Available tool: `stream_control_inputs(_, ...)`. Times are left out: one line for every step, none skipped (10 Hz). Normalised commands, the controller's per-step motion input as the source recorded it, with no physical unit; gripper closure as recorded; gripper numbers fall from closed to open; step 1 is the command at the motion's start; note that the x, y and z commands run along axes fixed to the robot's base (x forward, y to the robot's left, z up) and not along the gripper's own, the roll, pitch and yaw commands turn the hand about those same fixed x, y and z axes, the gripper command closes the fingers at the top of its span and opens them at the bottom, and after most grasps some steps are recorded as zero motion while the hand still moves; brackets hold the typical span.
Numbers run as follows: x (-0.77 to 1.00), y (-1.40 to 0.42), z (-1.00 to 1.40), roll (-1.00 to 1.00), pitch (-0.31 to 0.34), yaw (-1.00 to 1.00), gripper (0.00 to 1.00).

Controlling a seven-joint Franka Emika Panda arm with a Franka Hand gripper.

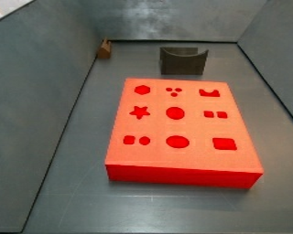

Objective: Pick up the 3 prong object. Move up. Place the 3 prong object on the fixture. Regrasp the 3 prong object. Move to above the board. Insert the 3 prong object.
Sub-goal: Pick up the 3 prong object.

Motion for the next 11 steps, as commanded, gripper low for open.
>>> stream_control_inputs(-0.68, 0.06, -0.14, 0.04, 0.027, -0.09, 0.0)
stream_control_inputs(-0.98, 0.12, -0.43, 0.04, -0.036, 0.0, 0.0)
stream_control_inputs(-1.0, 0.25, -0.71, 0.06, -0.146, 0.08, 0.0)
stream_control_inputs(-0.96, 0.39, -0.77, 0.02, -0.179, 0.07, 0.0)
stream_control_inputs(-0.94, 0.41, -0.89, 0.0, -0.219, 0.01, 0.0)
stream_control_inputs(-0.78, 0.39, -0.84, 0.0, -0.241, 0.0, 0.0)
stream_control_inputs(-0.54, 0.3, -0.86, 0.0, -0.229, 0.0, 0.0)
stream_control_inputs(-0.25, 0.17, -0.87, 0.0, -0.211, 0.0, 0.0)
stream_control_inputs(0.0, 0.12, -0.89, 0.0, -0.179, 0.0, 0.0)
stream_control_inputs(0.0, 0.11, -0.89, 0.0, -0.18, 0.0, 0.0)
stream_control_inputs(0.03, 0.11, -0.89, 0.0, -0.161, 0.0, 0.0)
